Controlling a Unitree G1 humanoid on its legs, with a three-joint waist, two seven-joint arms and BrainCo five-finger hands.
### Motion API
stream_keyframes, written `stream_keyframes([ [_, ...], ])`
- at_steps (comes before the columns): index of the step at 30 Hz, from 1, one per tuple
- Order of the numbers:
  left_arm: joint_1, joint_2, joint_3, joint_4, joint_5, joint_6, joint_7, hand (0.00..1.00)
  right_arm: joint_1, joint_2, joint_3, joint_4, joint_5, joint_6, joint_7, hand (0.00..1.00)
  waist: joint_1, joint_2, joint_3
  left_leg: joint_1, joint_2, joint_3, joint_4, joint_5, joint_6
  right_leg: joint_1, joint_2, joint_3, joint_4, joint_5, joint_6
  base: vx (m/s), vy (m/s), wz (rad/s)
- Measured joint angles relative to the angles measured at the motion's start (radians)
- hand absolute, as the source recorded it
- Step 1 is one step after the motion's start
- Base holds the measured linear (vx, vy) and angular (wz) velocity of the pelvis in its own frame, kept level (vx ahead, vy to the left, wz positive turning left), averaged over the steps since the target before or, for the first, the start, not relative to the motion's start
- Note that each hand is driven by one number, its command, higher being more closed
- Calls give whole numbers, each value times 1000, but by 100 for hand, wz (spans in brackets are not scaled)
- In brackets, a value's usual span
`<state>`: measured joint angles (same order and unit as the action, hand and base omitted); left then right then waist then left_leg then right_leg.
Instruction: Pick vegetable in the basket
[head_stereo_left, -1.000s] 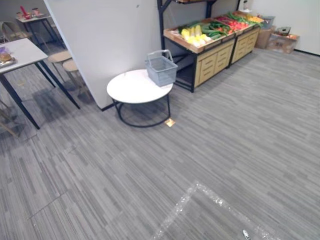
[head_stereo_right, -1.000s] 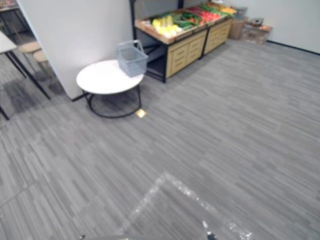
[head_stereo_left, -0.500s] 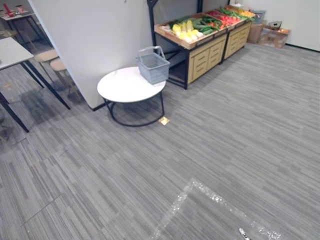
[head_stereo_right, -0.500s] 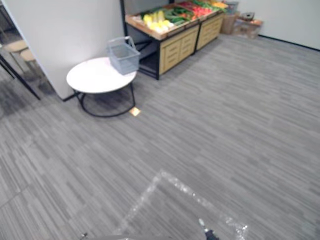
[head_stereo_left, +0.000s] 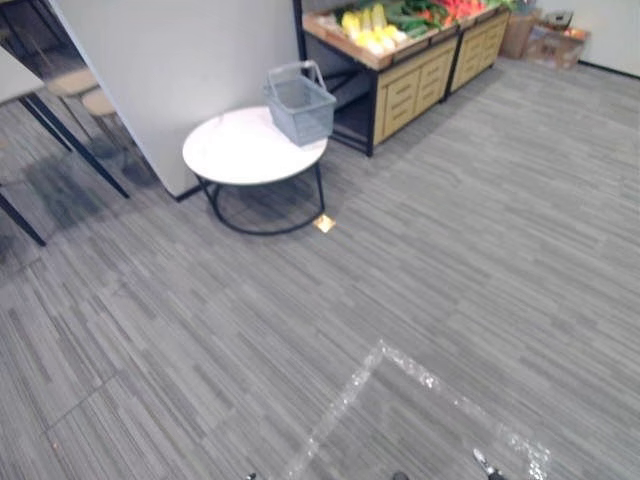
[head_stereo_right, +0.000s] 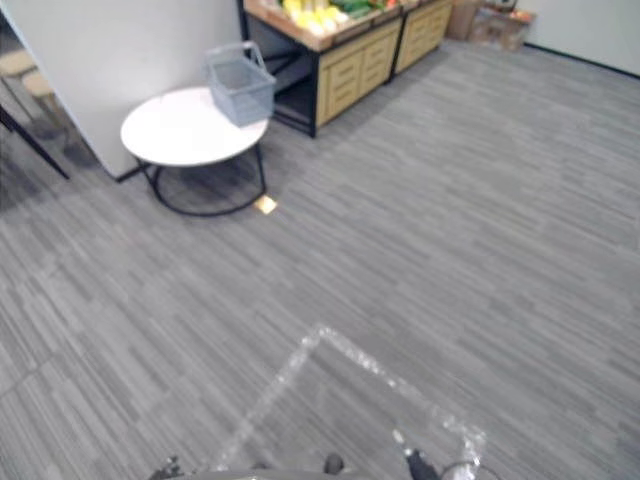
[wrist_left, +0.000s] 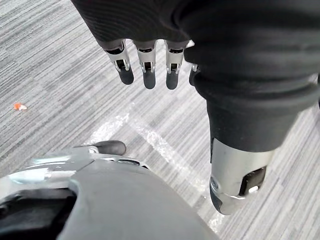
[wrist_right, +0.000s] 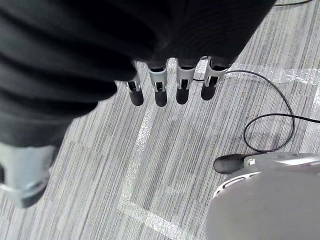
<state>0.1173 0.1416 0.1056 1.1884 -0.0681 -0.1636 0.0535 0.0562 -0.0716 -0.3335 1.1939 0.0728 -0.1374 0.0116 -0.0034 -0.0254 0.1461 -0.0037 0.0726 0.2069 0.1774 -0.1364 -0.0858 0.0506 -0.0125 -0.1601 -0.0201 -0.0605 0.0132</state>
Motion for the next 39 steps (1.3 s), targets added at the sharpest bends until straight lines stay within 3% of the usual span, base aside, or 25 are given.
stream_keyframes([
  [2,-5,-5,39,-28,-19,-2,6,0,0,6,-1,0,18,-2,5,0,8,-13,29,-129,32,-3,295,-8,-6,11,-5,-2,20,-22,-10,-56,-82,5],
  [4,-3,-28,80,-45,-43,0,9,0,3,-11,1,-5,18,-4,12,0,15,19,51,-208,76,-27,512,9,1,48,14,-4,39,-44,-18,16,-18,2],
  [5,-1,-42,110,-51,-48,0,9,0,8,-11,21,-11,18,-3,11,0,14,20,55,-257,88,-35,617,38,6,68,9,-6,46,-57,-26,80,60,5],
  [6,1,-52,130,-63,-49,-1,11,0,4,-15,38,-20,18,-3,8,0,16,22,57,-292,91,-32,668,21,10,70,-1,-6,59,-68,-28,134,109,11],
  [7,1,-61,132,-68,-50,-2,14,0,0,-17,51,-45,17,-4,4,0,19,21,58,-344,85,-28,653,-15,5,72,-23,-6,61,-77,-21,139,101,7],
  [10,0,-61,122,-74,-71,-2,22,0,-37,-27,89,-48,17,-6,-2,0,37,25,62,-376,77,-30,389,2,9,72,-56,-1,58,-92,1,178,152,-1],
  [13,17,-76,128,-74,-86,-3,31,0,-66,-29,199,-94,16,-27,-8,0,39,50,59,-364,105,-44,-42,128,-4,84,-75,13,61,-137,50,286,269,-11],
  [15,28,-89,138,-74,-86,-6,31,0,-73,-29,225,-100,15,-36,-8,0,54,64,51,-364,133,-50,-99,144,-4,99,-89,41,68,-175,87,545,467,-35],
  [16,35,-86,148,-72,-85,-6,30,0,-73,-16,221,-98,15,-38,-8,0,64,52,45,-360,117,-14,-44,229,-3,122,-135,52,70,-209,101,488,417,-41],
  [17,38,-78,153,-71,-85,-9,30,0,-69,-4,216,-90,15,-39,-6,0,73,29,39,-366,100,4,-11,231,1,129,-161,58,73,-218,91,533,319,-35],
  [18,43,-61,164,-68,-84,-16,31,0,-66,20,212,-76,13,-39,-1,0,83,-19,7,-388,54,29,41,193,41,106,-211,84,125,-216,73,554,255,-12],
  [20,19,-50,159,-50,-81,-20,30,0,-65,31,196,-69,4,-41,6,0,72,-32,-8,-386,10,31,76,145,74,35,-243,114,271,-143,91,617,312,13],
  [21,11,-45,156,-41,-77,-19,29,0,-66,29,172,-51,3,-40,14,0,70,-32,-8,-347,-8,36,79,119,101,0,-256,147,392,-76,84,554,310,16],
  [24,25,-25,106,-39,-65,-4,24,0,-33,21,142,-37,3,-38,18,0,45,-28,-5,-185,-40,40,42,29,119,-102,-292,152,746,210,93,489,254,7],
  [25,28,-12,82,-37,-64,0,19,0,-23,25,131,-39,9,-38,21,0,31,-30,-5,-133,-55,39,26,10,123,-155,-307,149,899,205,94,494,215,9],
  [26,23,-4,68,-37,-61,2,17,0,-22,22,103,-43,10,-41,22,0,11,-35,-7,-56,-71,37,-3,-9,128,-220,-312,131,1046,156,68,491,177,7],
  [28,2,2,55,-38,-42,1,12,0,-20,18,35,-42,14,-42,22,0,3,-29,-2,59,-87,33,-63,-22,125,-297,-291,75,1140,37,56,581,141,5],
  [30,-49,-11,57,-51,-35,0,10,0,-13,18,-57,-40,16,-39,22,0,-10,-15,8,169,-89,23,-121,-45,126,-388,-249,-40,1055,-82,40,456,31,19],
  [31,-62,-18,58,-58,-35,0,11,0,-9,18,-67,-39,16,-37,21,0,-14,-12,11,189,-89,18,-131,-55,128,-411,-241,-66,1005,-89,30,432,-39,30],
  [32,-87,-33,57,-75,-35,0,11,0,10,20,-73,-43,17,-35,21,0,-24,-1,17,227,-85,0,-141,-90,128,-449,-221,-118,821,-86,28,340,-60,29],
  [33,-99,-44,57,-81,-35,0,12,0,23,21,-73,-44,17,-34,22,0,-25,4,20,237,-81,-7,-139,-106,125,-452,-213,-135,721,-76,35,521,-117,39],
  [34,-120,-64,58,-95,-35,-1,15,0,53,29,-77,-46,20,-27,21,0,-23,10,24,260,-75,-21,-138,-140,111,-450,-196,-152,494,-38,46,365,-118,31],
  [36,-132,-89,67,-120,-36,-2,18,0,74,36,-91,-48,25,-12,21,0,-23,9,23,296,-66,-38,-132,-194,81,-450,-183,-130,215,43,52,615,-221,33],
  [37,-133,-105,92,-130,-36,-2,18,0,79,35,-90,-55,25,-5,21,0,-30,15,22,321,-44,-52,-120,-236,65,-459,-176,-111,174,52,52,764,-281,35],
  [39,-123,-134,124,-125,-36,-2,18,0,90,27,-72,-83,22,-1,21,0,-34,43,15,357,14,-55,-93,-243,47,-485,-152,-122,311,125,32,804,-287,34],
])
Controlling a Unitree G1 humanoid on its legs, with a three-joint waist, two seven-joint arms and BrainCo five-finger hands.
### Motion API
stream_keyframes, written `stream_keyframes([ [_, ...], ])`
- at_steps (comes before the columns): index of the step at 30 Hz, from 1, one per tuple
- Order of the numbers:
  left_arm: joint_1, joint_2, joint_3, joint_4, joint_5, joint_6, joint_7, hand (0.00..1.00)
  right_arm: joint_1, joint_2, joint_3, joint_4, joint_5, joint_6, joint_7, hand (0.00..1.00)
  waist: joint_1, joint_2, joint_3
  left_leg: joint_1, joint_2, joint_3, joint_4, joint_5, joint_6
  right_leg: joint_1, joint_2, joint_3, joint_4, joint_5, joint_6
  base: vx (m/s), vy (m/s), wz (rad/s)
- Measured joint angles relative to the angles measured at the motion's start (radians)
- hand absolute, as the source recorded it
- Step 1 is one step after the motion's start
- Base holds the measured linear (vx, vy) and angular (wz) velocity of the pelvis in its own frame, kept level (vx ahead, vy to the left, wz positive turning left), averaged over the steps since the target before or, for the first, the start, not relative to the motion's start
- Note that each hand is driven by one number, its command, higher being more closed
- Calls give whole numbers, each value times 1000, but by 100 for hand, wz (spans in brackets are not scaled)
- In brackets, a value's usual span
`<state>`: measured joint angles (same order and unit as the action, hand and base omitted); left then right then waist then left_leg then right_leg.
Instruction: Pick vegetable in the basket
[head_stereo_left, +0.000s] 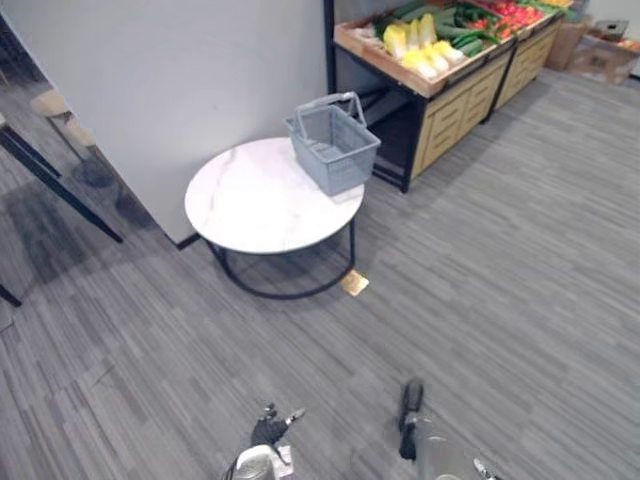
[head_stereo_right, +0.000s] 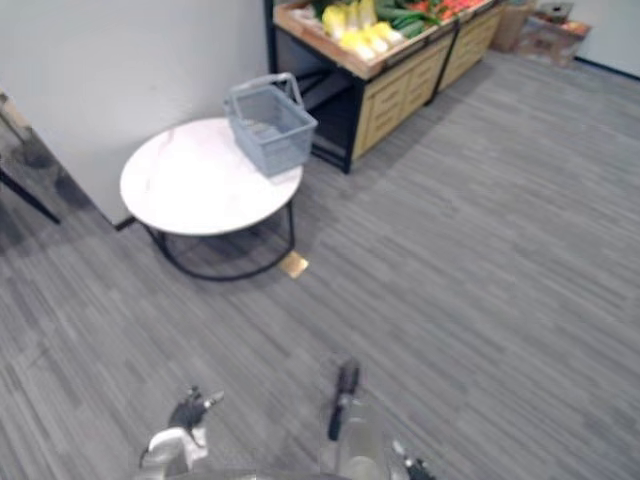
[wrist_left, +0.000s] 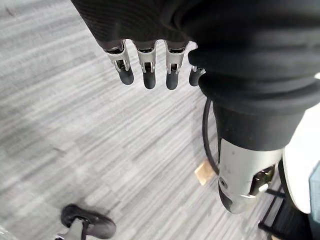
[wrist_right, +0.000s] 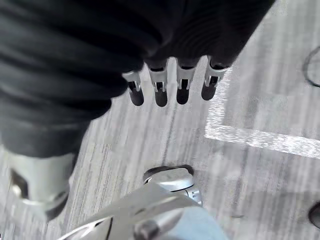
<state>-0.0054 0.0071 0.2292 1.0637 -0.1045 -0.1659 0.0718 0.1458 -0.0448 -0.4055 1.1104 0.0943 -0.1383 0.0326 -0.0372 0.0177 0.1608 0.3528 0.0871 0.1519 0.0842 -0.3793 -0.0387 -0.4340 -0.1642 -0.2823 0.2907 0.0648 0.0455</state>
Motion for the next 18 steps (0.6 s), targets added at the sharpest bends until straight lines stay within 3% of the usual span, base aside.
stream_keyframes([
  [2,16,-23,20,12,0,2,-2,0,-9,-13,2,-5,-7,-2,3,0,10,19,1,-11,64,-6,142,72,-38,14,35,-12,121,-61,-70,749,-356,9],
  [3,26,-30,29,12,1,2,-4,0,-13,-16,3,-8,-7,-2,4,0,12,25,-3,-39,82,-12,222,107,-41,27,44,-22,136,-89,-72,731,-384,4],
  [4,45,-45,62,13,0,4,-11,0,-22,-17,8,-17,-8,-4,7,0,5,32,-2,-157,115,-71,493,257,-54,90,56,-42,136,-149,-83,731,-349,16],
  [6,48,-44,101,14,2,1,-23,0,-21,-33,28,-16,-8,-3,6,0,15,44,3,-312,141,-132,817,394,-151,199,84,-48,90,-194,-94,711,-235,10],
  [7,54,-34,137,28,-1,3,-30,0,-23,-36,42,-14,-8,-1,1,0,15,37,12,-376,159,-110,956,392,-147,291,100,-45,41,-209,-98,675,-176,-9],
  [9,76,-24,172,31,-12,2,-36,0,-15,-37,73,-15,-8,-1,-4,0,20,21,20,-464,168,-51,1041,339,-112,429,109,-32,-46,-230,-91,641,-144,-11],
  [12,77,-24,185,5,-13,-2,-38,0,-9,-62,111,-8,-7,3,-7,0,42,33,22,-619,169,34,960,231,-64,542,113,2,-120,-254,-63,477,-24,-31],
  [14,78,-14,184,1,-27,-8,-35,0,-5,-69,140,0,-5,3,-8,0,57,27,21,-660,144,104,682,198,-40,607,104,22,-172,-268,-29,469,92,-50],
  [15,81,-13,180,2,-31,-7,-33,0,-2,-73,160,-1,-2,2,-8,0,61,25,21,-653,121,135,500,217,-19,635,96,35,-188,-280,-11,487,174,-50],
  [16,88,-12,176,3,-31,-7,-28,0,1,-85,197,-2,4,1,-7,0,64,27,20,-641,93,170,276,279,0,674,91,49,-210,-300,7,540,245,-42],
  [17,96,-10,176,3,-33,-6,-28,0,4,-100,248,-2,5,-1,-7,0,71,25,16,-628,80,197,165,384,37,711,90,66,-221,-330,25,559,266,-40],
  [18,106,-6,172,5,-33,-6,-27,0,4,-102,272,-2,5,-1,-5,0,76,17,3,-626,73,206,165,436,77,722,85,79,-226,-341,19,587,256,-23],
])
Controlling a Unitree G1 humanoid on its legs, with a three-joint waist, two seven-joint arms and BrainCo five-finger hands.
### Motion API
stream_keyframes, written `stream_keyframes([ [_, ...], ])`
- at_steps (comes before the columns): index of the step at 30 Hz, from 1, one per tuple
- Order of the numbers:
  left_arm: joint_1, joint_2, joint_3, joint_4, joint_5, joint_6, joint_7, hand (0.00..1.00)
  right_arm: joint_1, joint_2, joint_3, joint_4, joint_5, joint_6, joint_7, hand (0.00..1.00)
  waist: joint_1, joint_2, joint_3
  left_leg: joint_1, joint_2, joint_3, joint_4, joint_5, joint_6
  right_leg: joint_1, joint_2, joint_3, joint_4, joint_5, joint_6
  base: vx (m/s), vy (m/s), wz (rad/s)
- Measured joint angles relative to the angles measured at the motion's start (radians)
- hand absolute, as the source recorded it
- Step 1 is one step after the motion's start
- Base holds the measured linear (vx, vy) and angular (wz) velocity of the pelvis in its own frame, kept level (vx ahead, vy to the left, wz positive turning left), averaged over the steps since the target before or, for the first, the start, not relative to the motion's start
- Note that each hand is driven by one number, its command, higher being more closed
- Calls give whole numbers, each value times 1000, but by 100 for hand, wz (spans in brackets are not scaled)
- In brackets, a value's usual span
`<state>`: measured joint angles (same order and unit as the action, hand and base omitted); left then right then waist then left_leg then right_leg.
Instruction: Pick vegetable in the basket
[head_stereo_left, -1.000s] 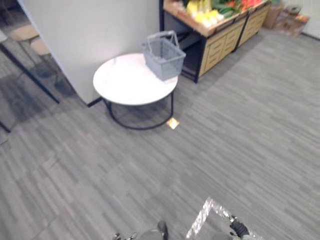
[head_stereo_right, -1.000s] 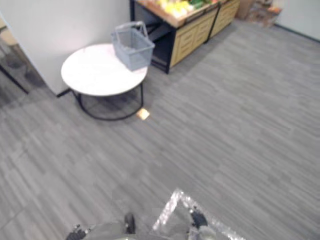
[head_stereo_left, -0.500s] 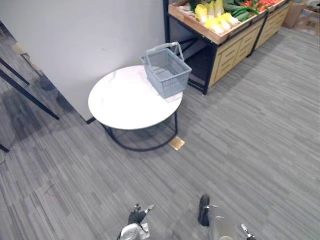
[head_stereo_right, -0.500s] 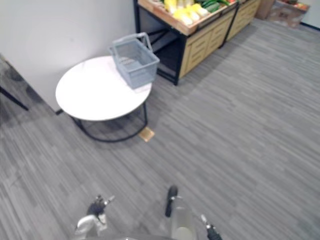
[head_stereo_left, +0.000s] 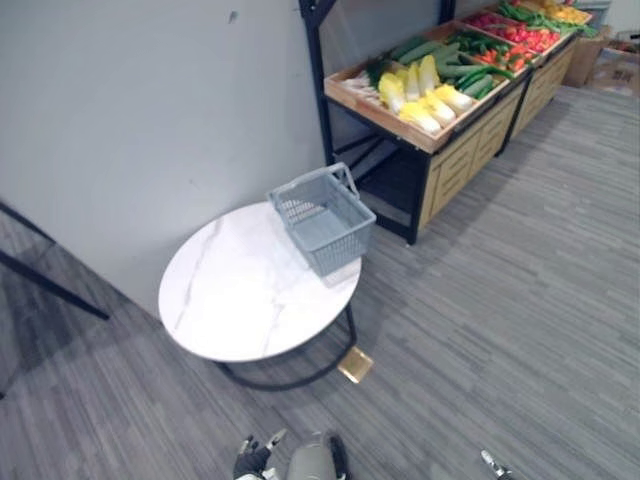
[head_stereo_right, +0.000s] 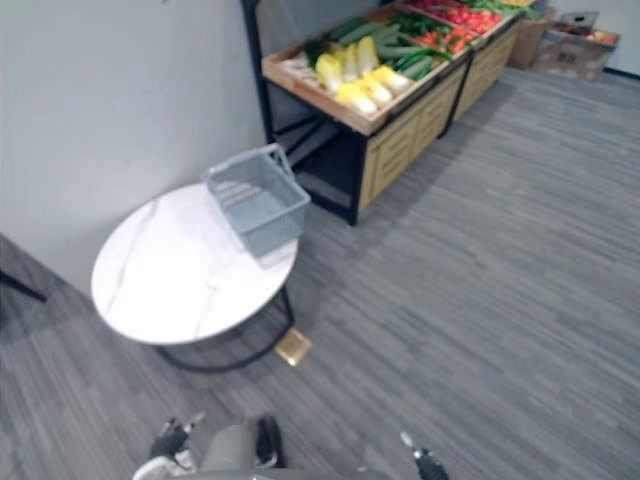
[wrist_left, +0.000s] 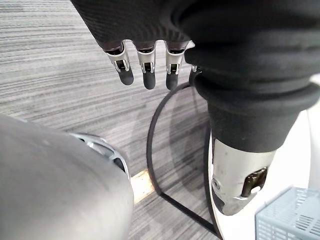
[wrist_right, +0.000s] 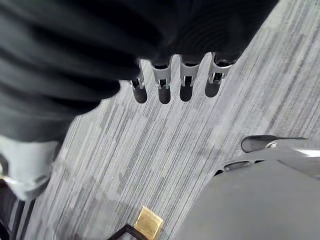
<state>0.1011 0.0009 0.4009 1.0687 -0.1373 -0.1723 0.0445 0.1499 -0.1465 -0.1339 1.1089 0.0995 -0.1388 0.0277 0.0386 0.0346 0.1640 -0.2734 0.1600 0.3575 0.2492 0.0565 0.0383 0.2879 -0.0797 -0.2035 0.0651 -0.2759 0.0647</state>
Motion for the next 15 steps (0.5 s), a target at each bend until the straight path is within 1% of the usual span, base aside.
stream_keyframes([
  [1,10,38,-14,8,3,0,0,0,-11,14,33,-4,18,-11,8,0,-6,-48,-37,-5,-37,20,5,-40,16,-5,-33,31,-11,13,-14,476,174,-10],
  [2,10,47,-21,10,3,1,0,0,-20,22,44,-4,21,-19,12,0,-7,-60,-41,-11,-46,21,13,-54,16,-13,-42,49,-9,36,-17,644,269,3],
  [3,10,54,-22,22,3,0,0,0,-41,31,52,-6,22,-30,21,0,-4,-69,-45,-12,-53,22,24,-78,27,-31,-53,79,20,79,-21,612,309,6],
  [4,12,69,-25,45,3,1,4,0,-50,32,67,-7,21,-38,27,0,1,-81,-54,16,-77,27,12,-97,39,-65,-72,111,115,95,-3,590,328,12],
  [5,13,72,-33,57,3,4,9,0,-51,34,72,-10,20,-41,28,0,2,-86,-60,38,-92,26,-5,-107,41,-90,-83,125,190,100,6,483,284,25],
  [6,14,81,-63,81,4,9,17,0,-53,35,79,-14,20,-46,30,0,-2,-86,-60,96,-119,13,-45,-131,35,-160,-105,140,399,143,69,445,239,29],
  [7,31,90,-97,86,4,10,20,0,-63,32,85,-19,20,-47,45,0,-10,-81,-58,165,-137,1,-72,-153,27,-243,-128,163,639,218,174,435,215,34],
  [8,35,93,-115,87,5,11,21,0,-66,30,91,-28,20,-47,47,0,-16,-74,-55,197,-144,-15,-73,-162,31,-277,-135,160,751,223,184,425,156,43],
  [9,42,103,-150,87,4,13,22,0,-63,25,105,-47,21,-49,48,0,-25,-74,-54,265,-155,-41,-87,-181,23,-328,-149,131,893,210,163,410,107,62],
  [10,49,117,-185,89,4,15,23,0,-62,26,115,-58,28,-49,48,0,-33,-77,-54,330,-167,-63,-122,-188,14,-369,-166,79,948,166,94,389,83,68],
  [11,45,119,-194,89,3,16,23,0,-62,26,123,-65,31,-50,48,0,-38,-76,-54,354,-168,-75,-134,-189,11,-386,-172,51,944,135,74,349,28,73],
  [12,33,118,-202,88,3,17,26,0,-65,26,124,-76,37,-53,48,0,-41,-71,-55,389,-168,-106,-158,-192,6,-432,-173,10,889,83,51,323,-26,77],
  [13,21,116,-205,89,3,17,27,0,-69,27,122,-76,38,-56,50,0,-45,-70,-55,408,-168,-141,-165,-197,-2,-468,-172,-11,789,67,35,320,-51,78],
  [14,18,116,-207,88,3,17,27,0,-69,26,122,-76,39,-57,50,0,-47,-70,-55,416,-167,-157,-168,-201,-10,-479,-171,-12,733,66,33,307,-107,87],
  [15,18,114,-207,87,3,17,28,0,-70,26,122,-74,58,-57,51,0,-53,-69,-54,433,-164,-195,-173,-210,-24,-482,-170,-7,585,69,37,371,-236,91],
])
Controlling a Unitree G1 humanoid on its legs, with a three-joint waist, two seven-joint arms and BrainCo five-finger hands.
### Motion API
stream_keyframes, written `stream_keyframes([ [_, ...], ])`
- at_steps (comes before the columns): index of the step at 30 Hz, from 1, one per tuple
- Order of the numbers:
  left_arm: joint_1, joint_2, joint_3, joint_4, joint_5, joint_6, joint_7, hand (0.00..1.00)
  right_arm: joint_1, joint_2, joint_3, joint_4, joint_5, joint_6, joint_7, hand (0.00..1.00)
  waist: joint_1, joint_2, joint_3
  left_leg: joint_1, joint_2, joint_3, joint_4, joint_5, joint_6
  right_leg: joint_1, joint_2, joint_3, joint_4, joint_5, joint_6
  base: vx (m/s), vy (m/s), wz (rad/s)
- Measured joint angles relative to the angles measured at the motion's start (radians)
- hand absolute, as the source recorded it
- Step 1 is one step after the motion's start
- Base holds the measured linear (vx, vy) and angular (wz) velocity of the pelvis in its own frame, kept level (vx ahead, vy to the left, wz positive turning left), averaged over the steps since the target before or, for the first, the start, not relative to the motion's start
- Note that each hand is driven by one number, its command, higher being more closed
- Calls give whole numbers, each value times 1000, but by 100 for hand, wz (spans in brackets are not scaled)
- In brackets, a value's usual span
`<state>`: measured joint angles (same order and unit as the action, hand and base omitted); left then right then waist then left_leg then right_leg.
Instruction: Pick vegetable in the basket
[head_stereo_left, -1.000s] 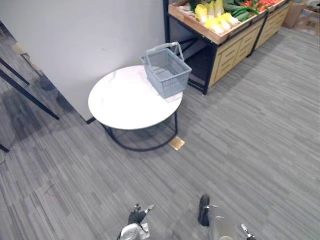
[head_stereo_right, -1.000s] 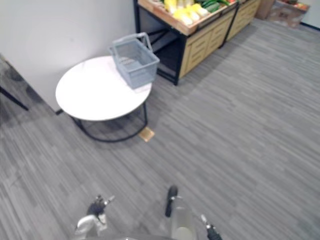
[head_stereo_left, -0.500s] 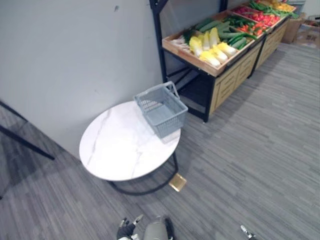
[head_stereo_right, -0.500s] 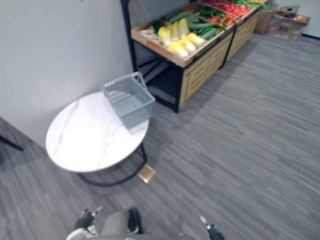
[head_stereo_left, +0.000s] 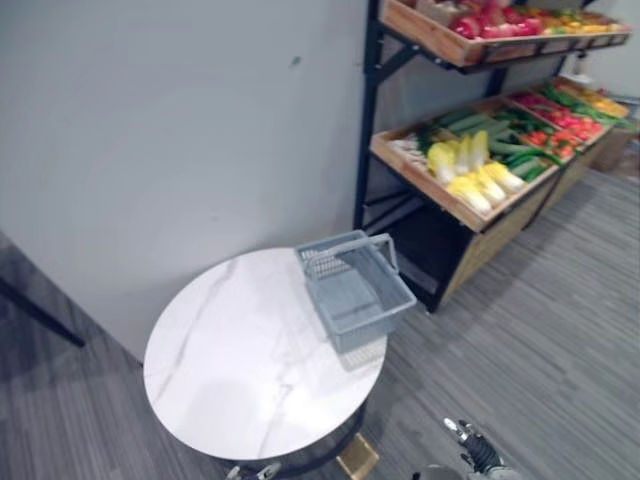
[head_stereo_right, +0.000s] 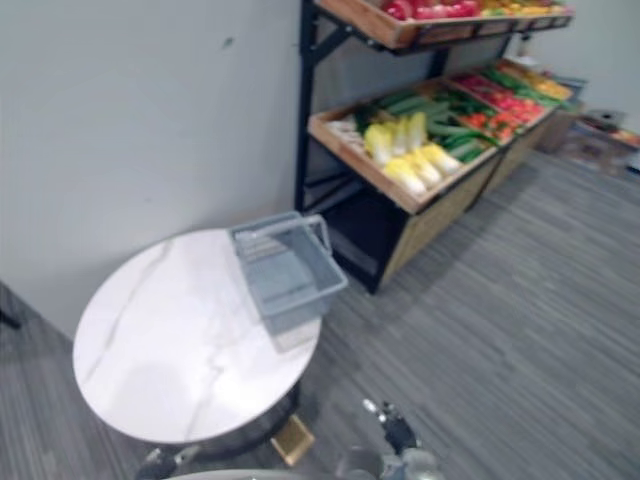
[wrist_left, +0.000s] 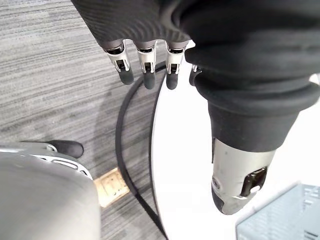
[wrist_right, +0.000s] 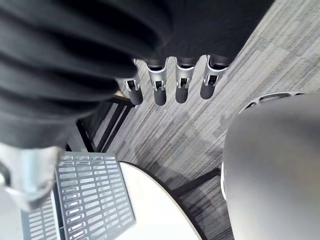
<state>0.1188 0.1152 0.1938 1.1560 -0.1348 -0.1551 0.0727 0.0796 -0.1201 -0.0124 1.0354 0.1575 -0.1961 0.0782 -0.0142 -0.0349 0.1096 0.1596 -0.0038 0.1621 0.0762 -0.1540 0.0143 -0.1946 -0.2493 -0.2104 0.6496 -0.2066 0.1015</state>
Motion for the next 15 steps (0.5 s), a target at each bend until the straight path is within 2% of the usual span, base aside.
stream_keyframes([
  [1,-3,-4,3,-4,0,-2,3,0,1,3,-10,1,1,1,-2,0,-1,2,1,9,9,-36,0,-18,-20,6,2,17,-167,15,4,311,-216,86],
  [2,-1,-7,5,-4,0,-2,4,0,1,3,-18,2,1,1,-2,0,1,5,2,13,17,-48,5,-30,-27,4,6,33,-239,22,8,315,-280,62],
  [4,5,-22,34,-4,1,-3,9,0,2,5,-33,1,8,1,-3,0,16,15,4,15,49,-88,31,-75,-53,6,15,81,-422,88,9,337,-373,53],
  [5,12,-33,90,-8,2,-10,9,0,6,12,-48,1,10,2,-4,0,20,8,3,15,71,-126,62,-119,-80,8,13,115,-481,125,21,362,-450,67],
  [6,15,-35,105,-13,2,-9,9,0,8,15,-50,2,10,3,-4,0,20,1,3,16,78,-143,71,-135,-93,6,5,117,-471,144,31,479,-629,99],
  [7,33,-52,139,-11,6,-9,8,0,14,13,-64,2,19,5,-3,0,16,9,-8,22,125,-177,60,-151,-117,-13,26,81,-388,207,51,420,-546,86],
  [8,36,-76,156,-9,8,-8,6,0,10,-4,-66,6,17,6,-4,0,21,43,-19,25,161,-185,47,-128,-122,-21,51,49,-350,162,28,436,-520,79],
  [11,40,-110,199,-6,23,-8,-4,0,-15,-25,-74,48,18,15,-4,0,32,78,-21,13,202,-190,30,-2,-138,7,63,-33,-316,114,-16,415,-424,72],
  [13,43,-111,225,-2,21,-7,-12,0,-23,-27,-103,82,16,18,-6,0,24,77,-20,-41,217,-200,60,119,-133,88,51,-135,-361,98,-38,372,-389,133],
  [14,44,-110,224,-1,20,-6,-12,0,-21,-29,-105,83,16,18,-8,0,21,76,-19,-58,224,-187,77,140,-136,115,47,-169,-382,98,-39,245,-261,133],
  [15,49,-107,223,-1,19,-6,-12,0,-19,-33,-104,80,17,19,-12,0,19,71,-16,-75,231,-118,96,144,-145,159,44,-198,-412,95,-45,182,-179,112],
])
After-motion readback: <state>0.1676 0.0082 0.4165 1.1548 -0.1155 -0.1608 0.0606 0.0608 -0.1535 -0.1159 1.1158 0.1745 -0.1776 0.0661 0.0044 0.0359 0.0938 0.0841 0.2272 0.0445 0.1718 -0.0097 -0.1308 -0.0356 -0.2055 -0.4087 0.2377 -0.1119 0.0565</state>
